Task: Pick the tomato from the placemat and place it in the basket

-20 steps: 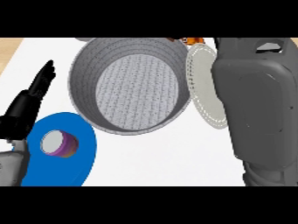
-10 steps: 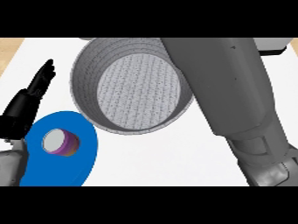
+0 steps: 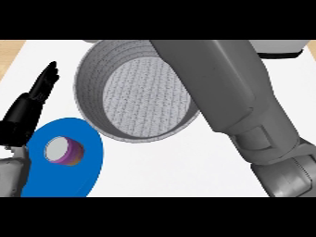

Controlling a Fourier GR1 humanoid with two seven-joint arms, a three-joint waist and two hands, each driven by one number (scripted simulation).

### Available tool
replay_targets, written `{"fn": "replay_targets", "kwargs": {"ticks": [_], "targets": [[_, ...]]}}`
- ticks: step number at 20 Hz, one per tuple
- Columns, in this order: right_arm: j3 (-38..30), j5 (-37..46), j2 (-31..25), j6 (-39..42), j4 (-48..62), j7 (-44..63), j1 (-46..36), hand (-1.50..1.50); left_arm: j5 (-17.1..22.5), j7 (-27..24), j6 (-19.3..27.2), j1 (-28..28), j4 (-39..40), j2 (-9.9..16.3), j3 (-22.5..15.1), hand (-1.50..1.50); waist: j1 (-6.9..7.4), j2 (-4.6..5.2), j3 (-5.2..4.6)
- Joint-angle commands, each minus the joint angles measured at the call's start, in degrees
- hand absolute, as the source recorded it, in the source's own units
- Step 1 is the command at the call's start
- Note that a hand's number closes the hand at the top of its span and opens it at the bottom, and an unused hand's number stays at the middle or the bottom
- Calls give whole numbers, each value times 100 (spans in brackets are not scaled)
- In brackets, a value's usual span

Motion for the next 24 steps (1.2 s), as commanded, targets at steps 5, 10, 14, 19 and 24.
{"fn": "replay_targets", "kwargs": {"ticks": [5,10,14,19,24], "targets": [[469,429,-22,519,761,-217,-16,150,-28,-339,-32,332,9,31,56,0,-41,0,2],[335,-179,29,512,876,-196,3,-150,6,84,-30,309,-436,-92,-60,0,10,-11,4],[165,-567,31,623,760,-329,-135,-150,46,-30,-114,-124,201,92,157,0,-66,-7,4],[-191,-370,26,-668,663,-628,-99,-150,34,-193,-74,162,-28,53,147,0,5,13,2],[-681,-375,-63,-2218,187,-406,-87,-150,-43,133,29,-56,-20,-53,62,0,-79,-2,6]]}}
